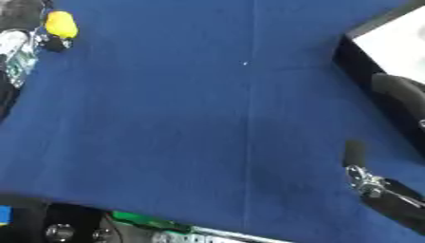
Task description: Pick up the objects with one hand, pass them to the other hand, and then place them into the box on the other side of the table.
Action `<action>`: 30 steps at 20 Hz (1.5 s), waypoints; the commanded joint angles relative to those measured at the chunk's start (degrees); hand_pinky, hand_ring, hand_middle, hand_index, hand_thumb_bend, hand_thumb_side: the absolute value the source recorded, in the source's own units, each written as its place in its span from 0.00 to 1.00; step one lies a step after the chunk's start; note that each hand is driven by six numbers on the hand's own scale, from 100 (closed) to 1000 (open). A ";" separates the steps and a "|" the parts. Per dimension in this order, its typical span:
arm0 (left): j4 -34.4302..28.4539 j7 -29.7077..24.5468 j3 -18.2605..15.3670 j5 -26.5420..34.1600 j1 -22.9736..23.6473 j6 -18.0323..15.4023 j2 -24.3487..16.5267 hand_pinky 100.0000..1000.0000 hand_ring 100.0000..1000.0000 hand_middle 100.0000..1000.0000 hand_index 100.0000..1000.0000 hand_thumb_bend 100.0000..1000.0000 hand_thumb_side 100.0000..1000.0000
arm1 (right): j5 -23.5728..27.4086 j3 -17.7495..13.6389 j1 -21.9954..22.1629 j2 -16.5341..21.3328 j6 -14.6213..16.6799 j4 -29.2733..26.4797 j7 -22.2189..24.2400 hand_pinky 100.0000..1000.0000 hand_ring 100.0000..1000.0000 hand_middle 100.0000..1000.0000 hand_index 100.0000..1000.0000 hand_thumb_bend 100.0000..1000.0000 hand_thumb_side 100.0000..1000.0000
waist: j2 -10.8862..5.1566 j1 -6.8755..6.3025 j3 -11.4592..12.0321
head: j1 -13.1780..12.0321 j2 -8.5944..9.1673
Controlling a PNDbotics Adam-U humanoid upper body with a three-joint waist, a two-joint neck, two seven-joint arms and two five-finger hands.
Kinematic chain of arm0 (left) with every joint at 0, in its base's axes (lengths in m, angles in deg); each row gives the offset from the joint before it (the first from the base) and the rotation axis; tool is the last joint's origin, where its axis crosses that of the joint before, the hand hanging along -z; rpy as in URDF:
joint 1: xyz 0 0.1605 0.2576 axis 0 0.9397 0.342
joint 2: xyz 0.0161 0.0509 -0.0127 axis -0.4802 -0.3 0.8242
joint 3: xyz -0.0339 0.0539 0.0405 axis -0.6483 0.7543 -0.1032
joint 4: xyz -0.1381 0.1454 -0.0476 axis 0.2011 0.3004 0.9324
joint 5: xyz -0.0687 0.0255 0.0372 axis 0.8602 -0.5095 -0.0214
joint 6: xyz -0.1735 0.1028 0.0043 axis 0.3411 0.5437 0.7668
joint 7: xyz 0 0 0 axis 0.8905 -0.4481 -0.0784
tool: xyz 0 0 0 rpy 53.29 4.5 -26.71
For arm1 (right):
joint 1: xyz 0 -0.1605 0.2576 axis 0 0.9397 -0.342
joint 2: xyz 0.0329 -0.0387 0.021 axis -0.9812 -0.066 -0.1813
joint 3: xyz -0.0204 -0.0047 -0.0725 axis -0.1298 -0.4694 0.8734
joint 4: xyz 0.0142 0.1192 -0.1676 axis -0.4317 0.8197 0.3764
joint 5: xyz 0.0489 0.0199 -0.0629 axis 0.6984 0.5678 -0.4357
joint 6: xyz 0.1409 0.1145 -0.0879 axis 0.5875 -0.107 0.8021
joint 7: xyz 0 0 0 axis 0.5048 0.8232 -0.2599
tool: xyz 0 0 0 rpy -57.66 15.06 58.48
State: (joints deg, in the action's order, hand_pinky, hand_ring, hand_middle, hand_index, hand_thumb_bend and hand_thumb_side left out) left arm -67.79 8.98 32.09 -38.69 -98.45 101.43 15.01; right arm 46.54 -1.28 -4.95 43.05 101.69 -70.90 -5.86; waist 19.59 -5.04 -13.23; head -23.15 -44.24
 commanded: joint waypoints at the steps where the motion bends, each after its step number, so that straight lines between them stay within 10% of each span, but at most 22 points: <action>1: 0.24 0.79 -1.08 -1.02 -0.17 2.26 -3.16 0.71 0.64 0.65 0.73 0.43 0.13 | -0.58 -0.59 -0.09 0.03 -0.09 -1.22 -0.59 0.81 0.79 0.83 0.98 0.00 0.12 | -0.66 -0.06 -0.09 | -0.24 0.13; 14: 1.42 4.29 -1.12 -2.03 0.19 5.67 -2.25 0.68 0.59 0.59 0.67 0.30 0.09 | -0.92 -0.52 0.43 -0.04 -0.08 -1.22 -0.59 0.81 0.79 0.83 0.98 0.00 0.14 | 0.19 0.07 -1.30 | -0.55 0.13; 23: 1.20 6.68 -0.85 -2.62 0.43 6.12 -1.82 0.57 0.35 0.27 0.30 0.08 0.11 | -0.97 -0.57 0.67 -0.02 -0.28 -1.22 -0.55 0.81 0.79 0.83 0.98 0.00 0.14 | -0.13 -0.08 -1.23 | -0.67 0.13; 30: -1.46 7.16 -0.19 -2.33 1.09 4.46 -1.65 0.57 0.34 0.23 0.24 0.00 0.10 | -0.82 -0.59 0.80 0.26 -0.76 -1.22 -0.23 0.81 0.79 0.83 0.98 0.00 0.12 | -2.09 -0.07 -0.11 | -0.38 0.13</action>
State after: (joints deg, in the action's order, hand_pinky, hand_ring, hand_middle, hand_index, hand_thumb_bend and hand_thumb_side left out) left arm -67.99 16.01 31.99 -40.98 -96.98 106.27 15.31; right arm 45.67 -1.58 -3.95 42.89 101.13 -70.90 -6.06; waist 18.69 -5.20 -13.28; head -23.58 -44.25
